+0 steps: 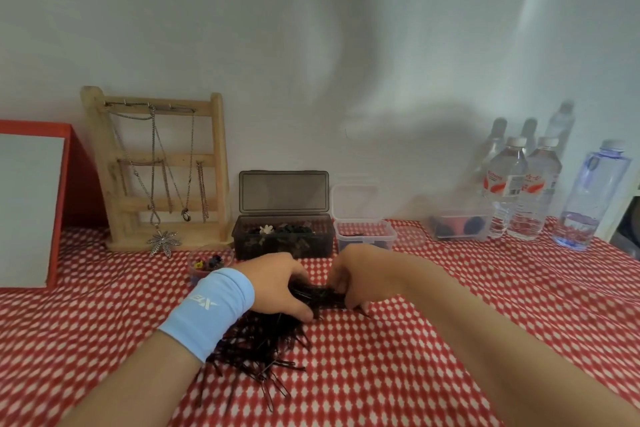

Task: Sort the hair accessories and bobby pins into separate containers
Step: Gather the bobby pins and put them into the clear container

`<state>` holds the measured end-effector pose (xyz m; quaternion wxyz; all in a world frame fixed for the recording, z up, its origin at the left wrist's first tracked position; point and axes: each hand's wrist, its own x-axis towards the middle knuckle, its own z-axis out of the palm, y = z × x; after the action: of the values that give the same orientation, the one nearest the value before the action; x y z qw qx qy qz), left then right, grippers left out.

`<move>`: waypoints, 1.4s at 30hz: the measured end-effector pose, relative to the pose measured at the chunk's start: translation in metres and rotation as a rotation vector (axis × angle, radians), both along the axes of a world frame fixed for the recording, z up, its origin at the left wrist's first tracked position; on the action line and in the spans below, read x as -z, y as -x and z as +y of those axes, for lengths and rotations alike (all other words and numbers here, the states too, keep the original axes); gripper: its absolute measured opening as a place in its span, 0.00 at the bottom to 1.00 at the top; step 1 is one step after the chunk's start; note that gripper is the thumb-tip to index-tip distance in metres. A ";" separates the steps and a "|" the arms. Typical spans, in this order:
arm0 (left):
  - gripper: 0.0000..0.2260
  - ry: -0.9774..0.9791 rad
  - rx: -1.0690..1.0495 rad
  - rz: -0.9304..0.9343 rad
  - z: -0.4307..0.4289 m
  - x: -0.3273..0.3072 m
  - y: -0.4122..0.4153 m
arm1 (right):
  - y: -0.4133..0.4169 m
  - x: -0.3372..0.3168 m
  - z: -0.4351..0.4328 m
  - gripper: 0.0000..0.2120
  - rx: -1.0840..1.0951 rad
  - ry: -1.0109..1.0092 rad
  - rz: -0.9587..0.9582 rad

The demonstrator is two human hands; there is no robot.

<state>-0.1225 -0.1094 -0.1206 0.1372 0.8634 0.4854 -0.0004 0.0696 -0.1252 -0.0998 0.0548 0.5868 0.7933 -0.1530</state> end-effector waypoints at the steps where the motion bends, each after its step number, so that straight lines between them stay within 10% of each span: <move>1: 0.30 -0.011 0.005 -0.027 -0.001 0.001 0.000 | 0.003 0.002 0.004 0.22 0.014 -0.012 0.024; 9: 0.48 0.058 -0.008 0.161 0.004 0.000 0.011 | 0.008 -0.007 -0.009 0.23 -0.062 -0.156 0.173; 13: 0.39 0.059 -0.024 0.022 0.002 -0.001 0.011 | 0.025 0.008 -0.007 0.33 -0.129 -0.040 -0.022; 32: 0.36 0.084 -0.057 -0.011 0.002 -0.006 0.017 | 0.046 0.006 0.010 0.21 -0.109 -0.056 -0.232; 42: 0.29 0.197 -0.075 -0.192 0.004 -0.008 0.022 | -0.008 0.008 0.006 0.07 -0.031 -0.102 0.252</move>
<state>-0.1448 -0.1053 -0.1131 0.2671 0.8232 0.4994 0.0397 0.0780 -0.1195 -0.1082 -0.0727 0.5528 0.8095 -0.1838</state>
